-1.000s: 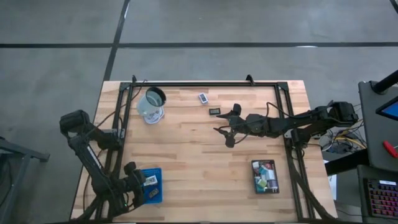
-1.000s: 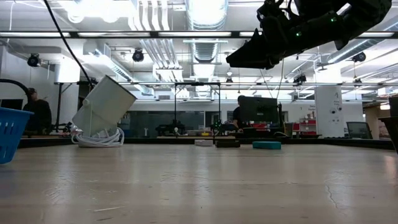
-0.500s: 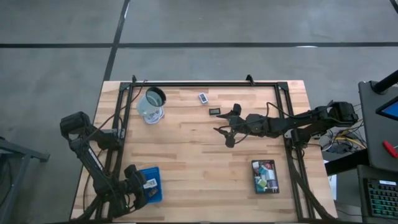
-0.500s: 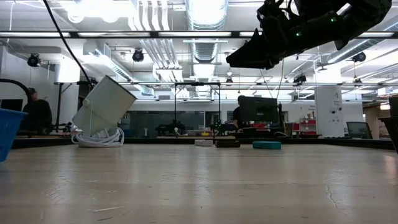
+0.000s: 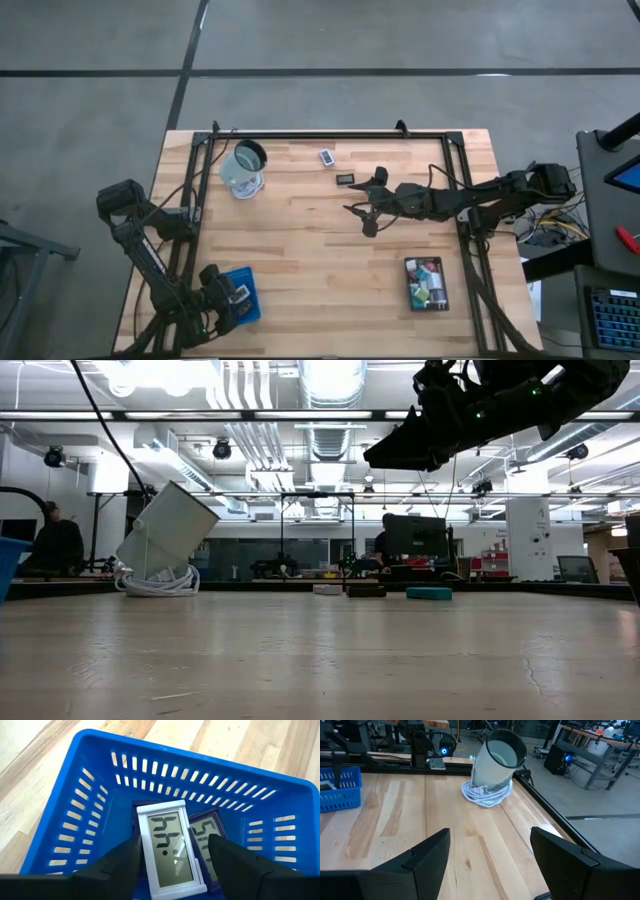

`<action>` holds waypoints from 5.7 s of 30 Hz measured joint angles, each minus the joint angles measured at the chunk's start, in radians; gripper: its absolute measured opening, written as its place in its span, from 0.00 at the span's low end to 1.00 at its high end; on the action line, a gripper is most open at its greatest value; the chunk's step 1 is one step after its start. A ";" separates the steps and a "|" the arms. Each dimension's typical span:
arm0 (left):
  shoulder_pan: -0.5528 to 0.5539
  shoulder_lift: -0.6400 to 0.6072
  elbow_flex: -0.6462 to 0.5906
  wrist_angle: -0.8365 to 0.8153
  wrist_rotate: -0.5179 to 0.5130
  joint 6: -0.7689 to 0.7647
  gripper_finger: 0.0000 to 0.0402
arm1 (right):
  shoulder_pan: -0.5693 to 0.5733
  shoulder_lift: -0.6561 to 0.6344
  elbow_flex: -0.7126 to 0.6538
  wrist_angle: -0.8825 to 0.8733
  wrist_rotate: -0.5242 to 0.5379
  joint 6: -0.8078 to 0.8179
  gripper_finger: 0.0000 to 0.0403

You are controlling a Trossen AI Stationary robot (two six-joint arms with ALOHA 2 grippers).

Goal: Pick & Place Office items
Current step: Put the bottom white digital clock into the blue bin, then put the white digital clock into the blue bin

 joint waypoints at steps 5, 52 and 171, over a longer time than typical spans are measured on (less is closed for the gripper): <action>0.000 -0.006 0.012 -0.022 0.000 0.003 0.59 | 0.000 0.000 0.000 0.000 0.000 0.000 0.68; 0.719 -0.204 0.097 0.122 -0.333 0.591 0.59 | 0.000 0.000 0.000 0.000 0.000 0.000 0.68; 1.605 0.410 0.750 0.115 0.489 1.354 0.00 | 0.000 0.000 0.000 0.000 0.000 0.000 0.68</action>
